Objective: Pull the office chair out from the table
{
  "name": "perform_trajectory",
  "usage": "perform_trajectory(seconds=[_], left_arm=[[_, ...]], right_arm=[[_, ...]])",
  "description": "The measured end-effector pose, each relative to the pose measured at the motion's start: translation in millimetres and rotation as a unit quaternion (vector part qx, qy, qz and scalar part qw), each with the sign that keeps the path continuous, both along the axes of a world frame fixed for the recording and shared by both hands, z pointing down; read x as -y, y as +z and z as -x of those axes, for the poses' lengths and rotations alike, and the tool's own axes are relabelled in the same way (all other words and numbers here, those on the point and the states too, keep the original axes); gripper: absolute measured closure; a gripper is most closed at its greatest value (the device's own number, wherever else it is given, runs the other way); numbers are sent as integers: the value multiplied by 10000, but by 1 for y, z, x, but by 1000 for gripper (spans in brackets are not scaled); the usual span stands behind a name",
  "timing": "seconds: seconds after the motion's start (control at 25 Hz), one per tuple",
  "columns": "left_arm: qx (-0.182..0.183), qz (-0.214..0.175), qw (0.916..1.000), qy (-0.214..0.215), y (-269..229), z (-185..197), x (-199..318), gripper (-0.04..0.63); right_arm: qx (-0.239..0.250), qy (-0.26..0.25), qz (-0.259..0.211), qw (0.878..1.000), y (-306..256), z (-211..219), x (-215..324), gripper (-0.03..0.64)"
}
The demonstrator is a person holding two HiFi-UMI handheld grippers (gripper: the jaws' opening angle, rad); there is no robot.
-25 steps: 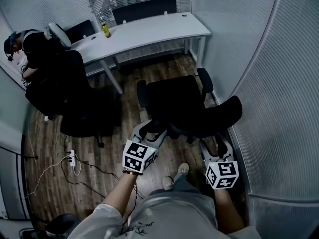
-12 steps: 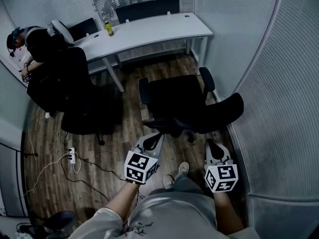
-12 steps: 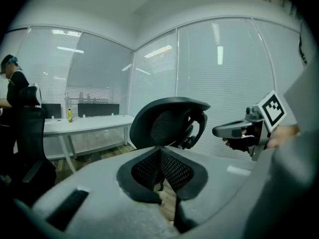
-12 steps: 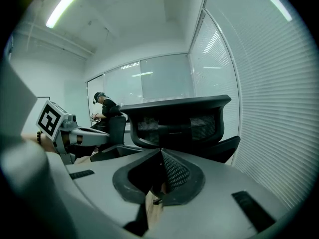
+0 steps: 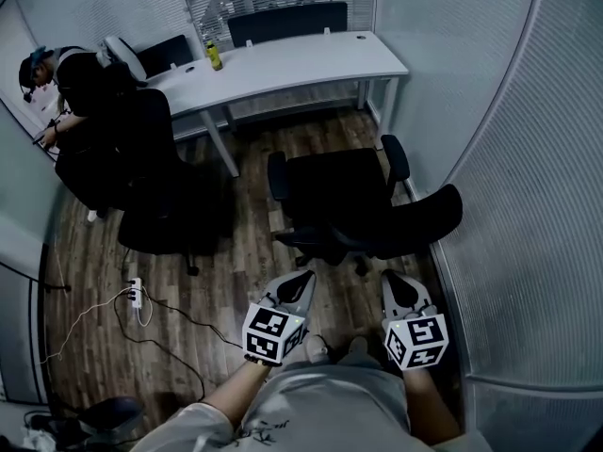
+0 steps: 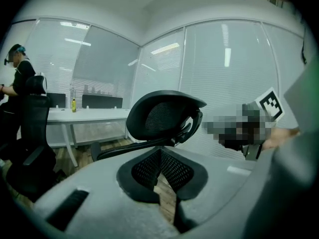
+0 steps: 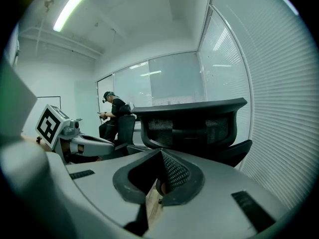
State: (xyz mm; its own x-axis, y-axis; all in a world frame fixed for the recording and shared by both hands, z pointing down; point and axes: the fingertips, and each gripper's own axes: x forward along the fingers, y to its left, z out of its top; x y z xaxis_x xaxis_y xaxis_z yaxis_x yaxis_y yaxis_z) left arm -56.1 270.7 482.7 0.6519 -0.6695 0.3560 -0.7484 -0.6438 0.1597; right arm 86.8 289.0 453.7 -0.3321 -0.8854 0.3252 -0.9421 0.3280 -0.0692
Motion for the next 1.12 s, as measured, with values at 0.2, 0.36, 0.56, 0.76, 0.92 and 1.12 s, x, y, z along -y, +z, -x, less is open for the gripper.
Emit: perform_trajectory(seconds=[0.2, 0.36, 0.56, 0.76, 0.92, 1.12], left_arm=[[51, -124, 9999, -62, -4, -13, 2, 584], [84, -161, 9998, -123, -9, -13, 8, 584], [84, -141, 9996, -214, -17, -14, 12, 584], [-53, -67, 9996, -251, -19, -13, 13, 584], [-105, -68, 9995, -276, -22, -21, 10, 584], [-45, -82, 9996, -281, -25, -29, 7, 584]], right_arm=[[1, -196, 75, 9998, -1, -4, 4, 609], [4, -289, 142, 9995, -6, -3, 11, 609], [35, -367, 184, 9992, -13, -6, 17, 609], [23, -396, 235, 9989, -12, -5, 16, 610], [56, -447, 238, 9987, -10, -8, 15, 610], [92, -488, 217, 9985, -12, -15, 13, 611]])
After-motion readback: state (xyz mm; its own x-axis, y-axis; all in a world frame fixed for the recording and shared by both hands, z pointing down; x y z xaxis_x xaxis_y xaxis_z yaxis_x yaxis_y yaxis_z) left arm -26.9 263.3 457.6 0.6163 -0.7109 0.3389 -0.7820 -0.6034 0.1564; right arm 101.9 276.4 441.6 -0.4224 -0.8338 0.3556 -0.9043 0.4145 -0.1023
